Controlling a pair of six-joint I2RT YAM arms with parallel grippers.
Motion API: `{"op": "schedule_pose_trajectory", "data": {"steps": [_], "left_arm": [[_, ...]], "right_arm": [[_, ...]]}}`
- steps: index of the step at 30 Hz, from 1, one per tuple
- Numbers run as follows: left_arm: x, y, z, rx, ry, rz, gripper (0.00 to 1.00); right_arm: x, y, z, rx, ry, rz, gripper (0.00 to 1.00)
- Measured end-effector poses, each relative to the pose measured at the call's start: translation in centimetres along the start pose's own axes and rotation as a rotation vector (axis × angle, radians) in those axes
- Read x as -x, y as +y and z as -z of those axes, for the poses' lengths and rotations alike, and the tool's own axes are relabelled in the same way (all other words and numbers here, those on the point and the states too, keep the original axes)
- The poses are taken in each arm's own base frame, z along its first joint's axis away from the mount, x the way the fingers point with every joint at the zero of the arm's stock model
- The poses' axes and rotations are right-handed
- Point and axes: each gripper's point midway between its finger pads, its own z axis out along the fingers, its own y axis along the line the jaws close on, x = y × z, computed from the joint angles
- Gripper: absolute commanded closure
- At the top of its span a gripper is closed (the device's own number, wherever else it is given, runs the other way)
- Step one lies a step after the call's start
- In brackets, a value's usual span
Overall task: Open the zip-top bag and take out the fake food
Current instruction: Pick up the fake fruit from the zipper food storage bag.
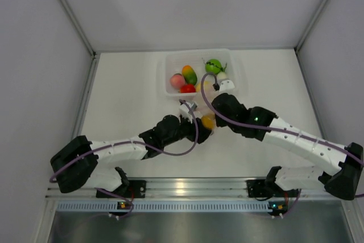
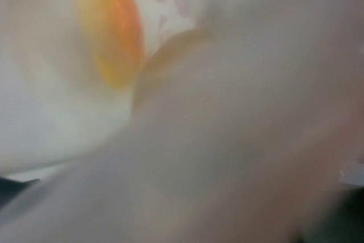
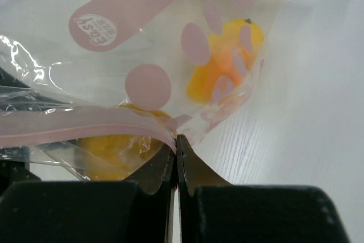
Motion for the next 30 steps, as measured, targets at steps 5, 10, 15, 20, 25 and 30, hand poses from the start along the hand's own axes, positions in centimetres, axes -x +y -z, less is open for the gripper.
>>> {"op": "schedule_pose_trajectory", "data": {"steps": [5, 10, 15, 20, 25, 30], "left_arm": [[0.2, -0.2, 1.0, 0.005, -0.013, -0.019, 1.00], [0.4, -0.8, 1.2, -0.007, -0.019, -0.025, 1.00], [-0.3, -0.4, 1.4, 0.004, 0.010, -0.043, 1.00], [0.4, -0.3, 2.0, 0.020, -0.006, -0.059, 1.00], [2.1, -0.5, 3.2, 0.066, -0.068, 0.001, 1.00], [2.4, 0.6, 3.4, 0.153, -0.100, 0.128, 1.00]], "right_arm": [[0.0, 0.1, -0.1, 0.047, 0.001, -0.026, 1.00], [0.0, 0.5, 0.9, 0.082, -0.036, -0.036, 1.00], [-1.1, 0.4, 0.2, 0.000, -0.006, 0.020, 1.00], [-2.2, -1.1, -0.7, -0.146, 0.018, 0.071, 1.00], [-1.6, -0.9, -0.9, -0.160, -0.011, 0.018, 1.00], [-1.1, 0.2, -0.4, -0.138, -0.045, 0.018, 1.00]]}}
